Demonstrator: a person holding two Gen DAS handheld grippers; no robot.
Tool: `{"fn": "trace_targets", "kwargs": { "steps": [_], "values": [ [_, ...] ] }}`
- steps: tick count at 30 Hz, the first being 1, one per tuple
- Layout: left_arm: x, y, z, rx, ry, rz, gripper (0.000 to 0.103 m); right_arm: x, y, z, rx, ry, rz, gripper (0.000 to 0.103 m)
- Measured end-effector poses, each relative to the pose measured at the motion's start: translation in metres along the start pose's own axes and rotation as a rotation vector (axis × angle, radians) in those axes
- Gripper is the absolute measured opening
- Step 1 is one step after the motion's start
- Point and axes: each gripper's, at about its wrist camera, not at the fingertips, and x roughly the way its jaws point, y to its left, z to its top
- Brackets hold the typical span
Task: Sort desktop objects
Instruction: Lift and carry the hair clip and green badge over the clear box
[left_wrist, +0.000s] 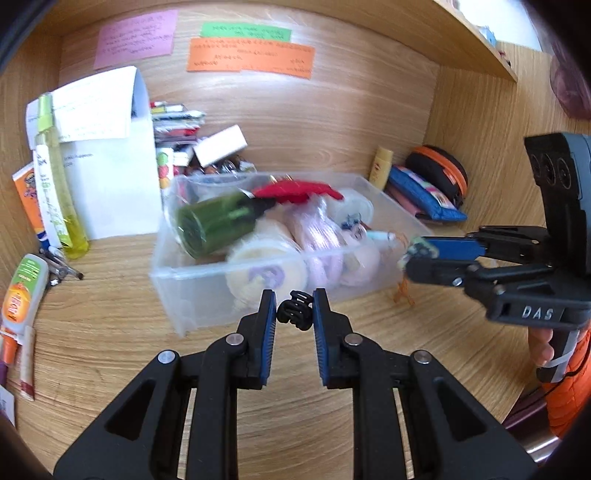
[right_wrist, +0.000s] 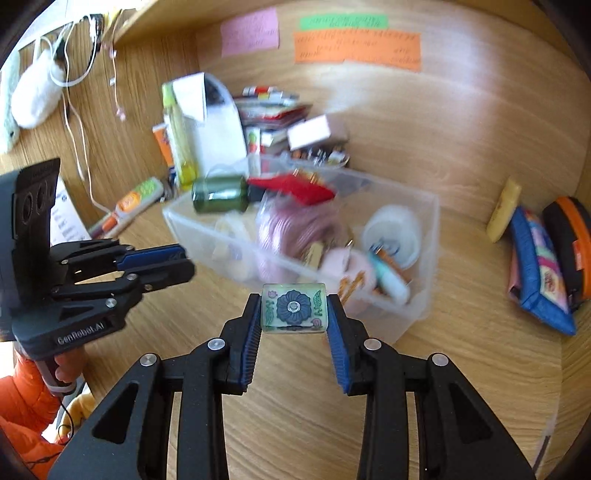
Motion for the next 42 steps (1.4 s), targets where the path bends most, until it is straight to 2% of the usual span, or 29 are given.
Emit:
{"fn": "trace_targets", "kwargs": {
  "steps": [8, 19, 25, 30, 36, 42],
  "values": [
    [-0.013, 0.017, 0.027, -0.028, -0.059, 0.016, 0.019, -0.014, -0.021, 0.022, 0.035, -0.074, -0.049, 0.031],
    [0.022, 0.013, 0.052, -0.026, -0.043, 0.051, 0.019, 0.001, -0.031, 0.054, 0.054, -0.112, -0.067, 0.031],
    [0.039, 0.008, 0.054, -0.025, -0.026, 0.046, 0.019, 0.022, -0.040, 0.048, 0.099, -0.083, -0.036, 0.031],
    [0.043, 0.010, 0.051, -0.038, -0.054, 0.060, 0.019, 0.038, -0.052, 0.040, 0.121, -0.041, -0.053, 0.031],
    [0.051, 0.000, 0.048, 0.009, -0.041, 0.082, 0.019, 0.049, -0.048, 0.034, 0.104, -0.022, -0.115, 0.031],
    [0.061, -0.004, 0.045, 0.031, -0.033, 0.152, 0.019, 0.057, -0.045, 0.032, 0.093, -0.020, -0.167, 0.032]
  ]
}}
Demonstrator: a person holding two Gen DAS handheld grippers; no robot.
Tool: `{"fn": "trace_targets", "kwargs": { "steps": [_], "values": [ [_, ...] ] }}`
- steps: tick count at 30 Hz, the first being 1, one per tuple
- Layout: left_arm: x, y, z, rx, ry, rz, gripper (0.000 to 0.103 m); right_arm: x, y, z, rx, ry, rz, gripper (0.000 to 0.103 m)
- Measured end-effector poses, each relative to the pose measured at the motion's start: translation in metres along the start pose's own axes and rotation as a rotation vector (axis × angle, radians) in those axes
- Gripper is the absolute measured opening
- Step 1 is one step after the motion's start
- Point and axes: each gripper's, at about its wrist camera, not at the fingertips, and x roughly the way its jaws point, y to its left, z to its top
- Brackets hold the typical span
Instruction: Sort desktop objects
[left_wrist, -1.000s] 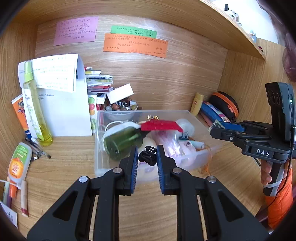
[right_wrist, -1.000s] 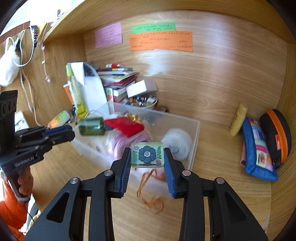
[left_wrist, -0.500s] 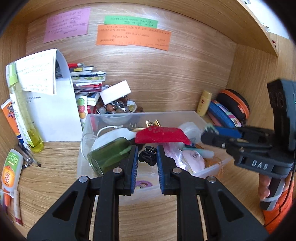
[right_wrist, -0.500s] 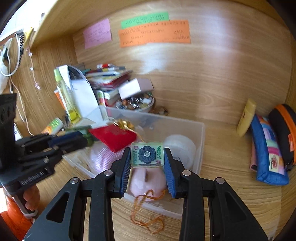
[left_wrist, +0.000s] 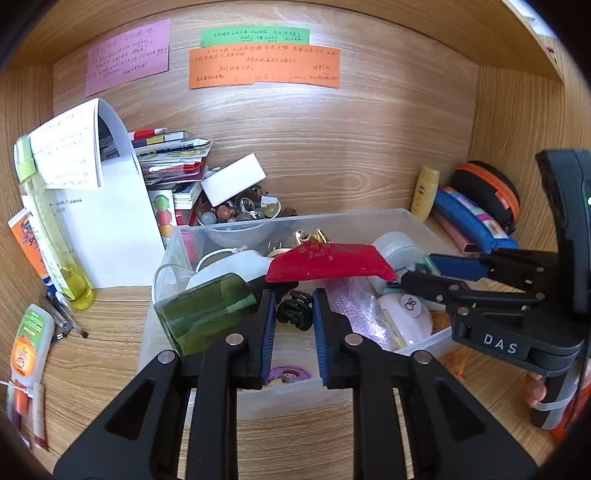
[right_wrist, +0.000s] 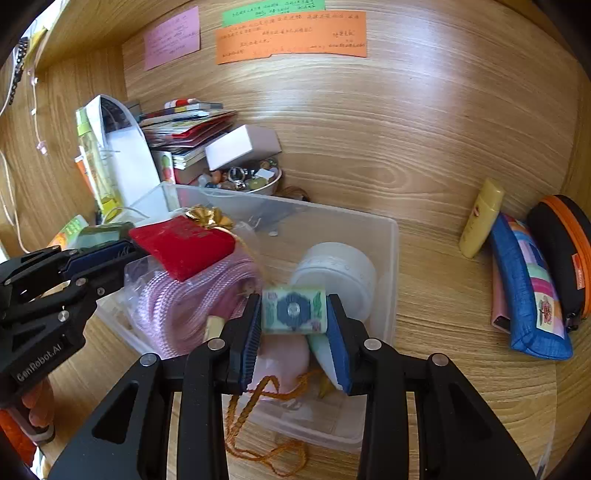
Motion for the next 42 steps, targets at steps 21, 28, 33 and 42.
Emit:
{"fn": "trace_targets", "kwargs": {
  "steps": [21, 28, 33, 42],
  "values": [
    [-0.011, -0.003, -0.007, 0.032, -0.040, -0.012, 0.033, 0.000, 0.006, -0.003, -0.043, -0.019, -0.083, 0.048],
    [-0.018, -0.003, -0.008, 0.031, -0.073, -0.027, 0.055, -0.019, 0.012, -0.002, -0.061, -0.100, -0.080, 0.081],
    [-0.030, -0.001, -0.007, 0.026, -0.133, -0.009, 0.077, -0.021, 0.016, -0.002, -0.077, -0.111, -0.088, 0.083],
    [-0.033, 0.008, -0.005, -0.016, -0.148, 0.019, 0.099, -0.020, 0.012, -0.003, -0.044, -0.101, -0.122, 0.102]
  ]
}}
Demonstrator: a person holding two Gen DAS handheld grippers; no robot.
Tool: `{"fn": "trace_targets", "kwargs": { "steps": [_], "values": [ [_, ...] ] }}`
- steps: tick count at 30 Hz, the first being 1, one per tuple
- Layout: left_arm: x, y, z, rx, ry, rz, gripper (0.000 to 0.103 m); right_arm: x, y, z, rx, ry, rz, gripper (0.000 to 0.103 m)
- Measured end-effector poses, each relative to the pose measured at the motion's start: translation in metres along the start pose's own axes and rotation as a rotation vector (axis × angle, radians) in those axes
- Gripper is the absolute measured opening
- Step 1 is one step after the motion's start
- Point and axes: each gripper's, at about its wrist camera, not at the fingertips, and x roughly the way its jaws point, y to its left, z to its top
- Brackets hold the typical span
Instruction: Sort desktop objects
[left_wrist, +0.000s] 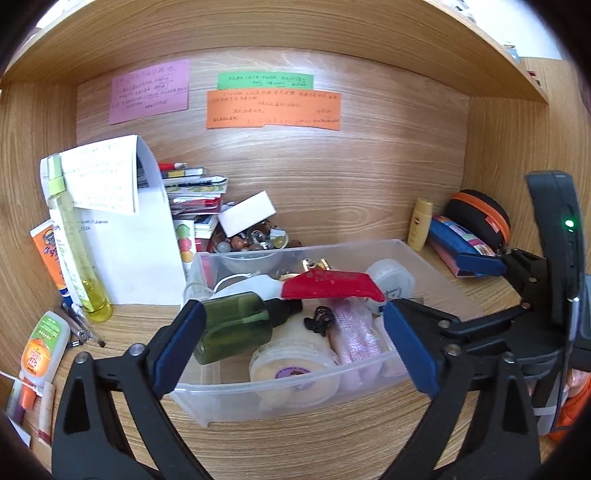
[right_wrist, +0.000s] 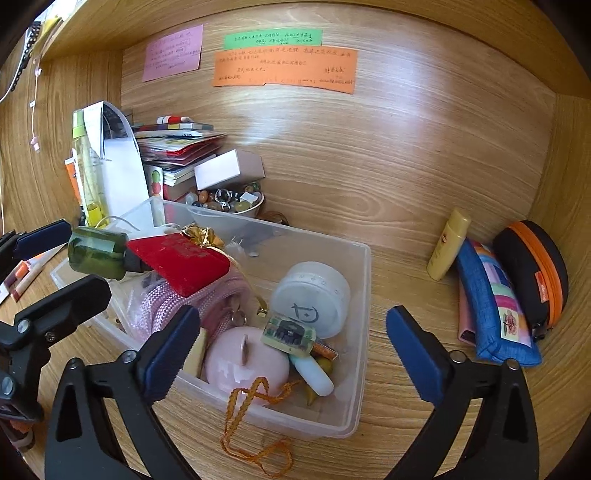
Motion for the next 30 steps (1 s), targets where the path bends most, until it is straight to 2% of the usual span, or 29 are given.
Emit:
{"fn": "trace_targets", "kwargs": {
  "steps": [4, 8, 14, 20, 26, 30],
  "values": [
    [0.001, 0.007, 0.000, -0.028, 0.004, 0.034, 0.101, -0.003, 0.004, 0.000, -0.023, -0.011, -0.030, 0.102],
    [0.000, 0.011, -0.001, -0.048, 0.016, 0.023, 0.101, -0.009, -0.001, -0.001, -0.008, -0.002, -0.058, 0.102],
    [-0.013, 0.008, 0.000, -0.055, 0.013, 0.034, 0.101, -0.043, -0.017, -0.006, 0.040, -0.035, -0.079, 0.102],
    [-0.039, 0.000, 0.001, -0.039, -0.026, 0.028, 0.102, -0.073, -0.023, -0.013, 0.104, -0.070, -0.056, 0.103],
    [-0.055, -0.007, -0.008, -0.029, -0.009, 0.056, 0.102, -0.083, -0.012, -0.034, 0.133, -0.072, -0.011, 0.103],
    [-0.063, -0.008, -0.017, -0.041, 0.007, 0.037, 0.102, -0.089, -0.009, -0.042, 0.155, -0.073, 0.005, 0.103]
  ]
}}
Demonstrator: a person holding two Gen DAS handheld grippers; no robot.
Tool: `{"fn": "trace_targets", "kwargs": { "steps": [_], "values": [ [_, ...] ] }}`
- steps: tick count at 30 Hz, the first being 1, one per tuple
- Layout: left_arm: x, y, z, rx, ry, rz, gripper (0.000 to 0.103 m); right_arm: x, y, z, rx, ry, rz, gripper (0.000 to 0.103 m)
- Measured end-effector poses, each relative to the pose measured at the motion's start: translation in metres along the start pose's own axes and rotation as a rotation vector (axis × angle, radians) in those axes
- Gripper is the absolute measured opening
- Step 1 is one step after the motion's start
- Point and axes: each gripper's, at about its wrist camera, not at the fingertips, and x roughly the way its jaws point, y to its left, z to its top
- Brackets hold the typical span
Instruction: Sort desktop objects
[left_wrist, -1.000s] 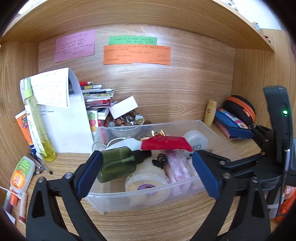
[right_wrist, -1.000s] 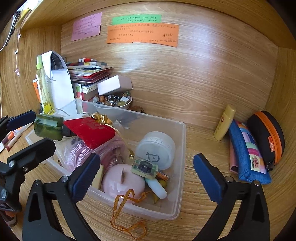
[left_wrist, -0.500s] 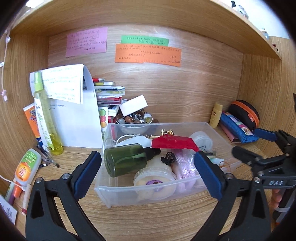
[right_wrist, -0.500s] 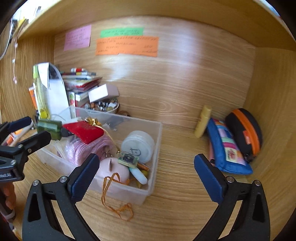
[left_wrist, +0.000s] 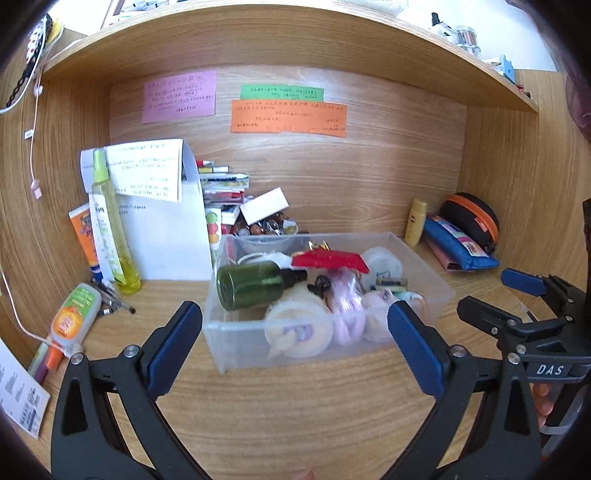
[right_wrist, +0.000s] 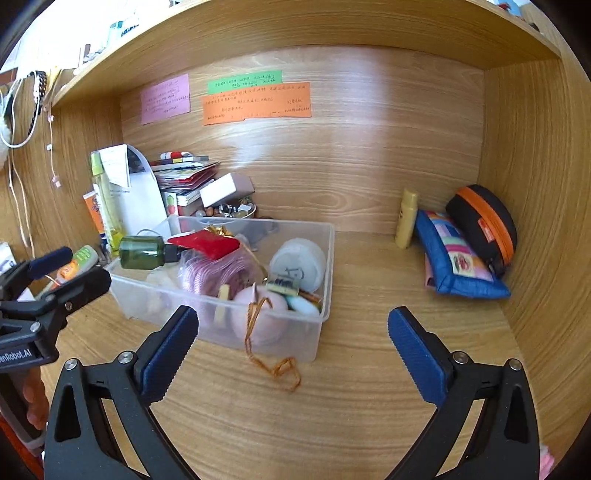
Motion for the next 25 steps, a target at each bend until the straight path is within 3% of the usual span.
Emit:
{"fn": "trace_targets", "kwargs": {
  "steps": [4, 21, 25],
  "values": [
    [-0.003, -0.005, -0.006, 0.030, 0.031, -0.025, 0.102, -0.006, -0.003, -0.003, 0.025, -0.002, -0.002, 0.103],
    [-0.015, -0.009, -0.013, 0.016, -0.050, 0.007, 0.102, -0.006, -0.003, -0.002, 0.000, 0.013, -0.018, 0.103],
    [-0.012, -0.009, -0.013, 0.018, -0.019, -0.016, 0.102, -0.001, -0.007, -0.001, 0.012, 0.027, -0.016, 0.103]
  ]
}}
